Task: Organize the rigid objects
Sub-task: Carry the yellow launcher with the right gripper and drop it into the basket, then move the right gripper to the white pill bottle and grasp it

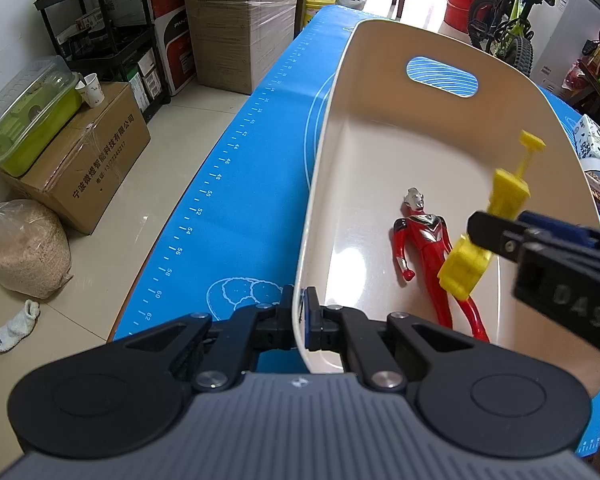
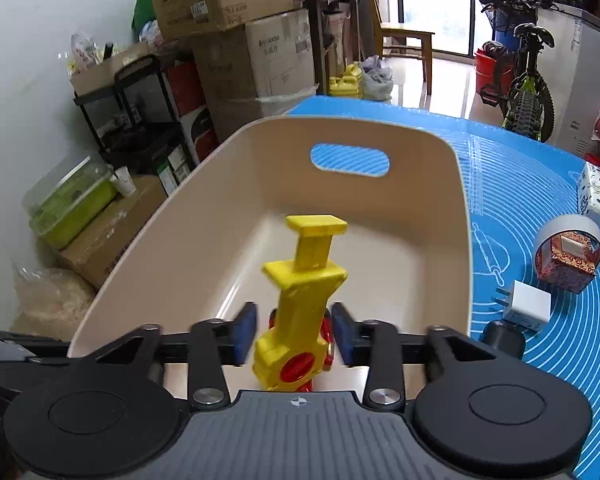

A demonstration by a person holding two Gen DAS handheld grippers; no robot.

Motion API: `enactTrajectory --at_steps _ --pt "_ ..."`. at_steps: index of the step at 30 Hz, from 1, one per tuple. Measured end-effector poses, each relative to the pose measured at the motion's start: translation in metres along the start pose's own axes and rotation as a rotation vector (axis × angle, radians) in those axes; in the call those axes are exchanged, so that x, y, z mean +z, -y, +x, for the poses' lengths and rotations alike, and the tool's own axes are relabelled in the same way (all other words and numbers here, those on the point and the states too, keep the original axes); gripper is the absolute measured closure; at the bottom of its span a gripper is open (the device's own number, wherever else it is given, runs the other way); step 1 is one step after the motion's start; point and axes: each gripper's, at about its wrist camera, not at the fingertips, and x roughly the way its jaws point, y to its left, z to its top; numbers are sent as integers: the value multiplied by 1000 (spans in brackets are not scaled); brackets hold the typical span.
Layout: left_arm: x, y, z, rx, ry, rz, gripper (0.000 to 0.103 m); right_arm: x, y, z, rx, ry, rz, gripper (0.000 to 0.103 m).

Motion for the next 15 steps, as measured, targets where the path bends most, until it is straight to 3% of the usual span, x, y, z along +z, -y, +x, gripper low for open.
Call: enactTrajectory --at_steps 8,15 --pt "0 0 0 -1 0 -4 97 5 18 -36 9 88 26 29" --pt "0 1 1 -2 -1 -6 97 3 47 -68 -90 205 6 7"
